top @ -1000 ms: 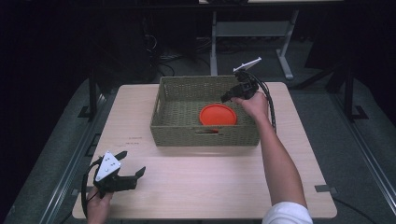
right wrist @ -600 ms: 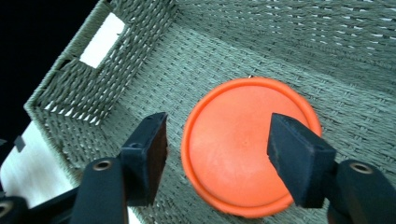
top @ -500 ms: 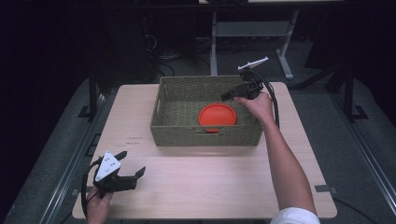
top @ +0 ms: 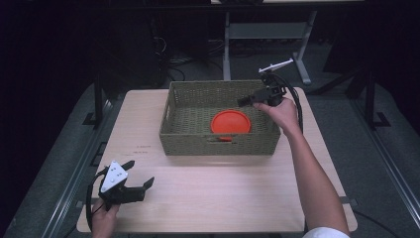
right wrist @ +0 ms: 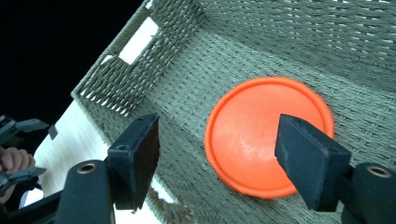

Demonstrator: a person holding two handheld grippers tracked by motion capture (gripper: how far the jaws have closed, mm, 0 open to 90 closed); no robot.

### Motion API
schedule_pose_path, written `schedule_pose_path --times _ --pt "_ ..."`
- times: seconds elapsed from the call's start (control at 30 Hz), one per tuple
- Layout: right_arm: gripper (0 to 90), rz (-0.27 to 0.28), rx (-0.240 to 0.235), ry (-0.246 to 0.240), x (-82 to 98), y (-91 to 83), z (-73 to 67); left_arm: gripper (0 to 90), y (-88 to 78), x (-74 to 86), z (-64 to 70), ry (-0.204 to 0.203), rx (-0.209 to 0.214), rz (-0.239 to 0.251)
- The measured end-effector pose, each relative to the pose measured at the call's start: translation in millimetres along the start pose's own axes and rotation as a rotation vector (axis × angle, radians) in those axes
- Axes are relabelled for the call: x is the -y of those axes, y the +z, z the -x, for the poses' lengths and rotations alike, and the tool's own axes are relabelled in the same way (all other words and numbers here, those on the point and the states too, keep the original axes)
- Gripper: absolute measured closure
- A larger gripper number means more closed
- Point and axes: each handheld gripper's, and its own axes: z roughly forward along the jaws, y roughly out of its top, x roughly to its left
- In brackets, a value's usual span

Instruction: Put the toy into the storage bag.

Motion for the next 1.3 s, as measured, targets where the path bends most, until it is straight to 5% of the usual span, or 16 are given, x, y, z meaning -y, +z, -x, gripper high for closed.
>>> schedule_pose_path --times 0.37,1.3 --pt "27.0 0.014 -0.057 -0.036 14.3 -16.6 -7.8 12.9 1.1 -0.4 0.9 0.005 0.003 0.001" --pt "25.6 0.043 -0.094 -0.073 55.5 -54.4 -15.7 12.9 0.6 -0.2 0.9 0.003 0.000 -0.002"
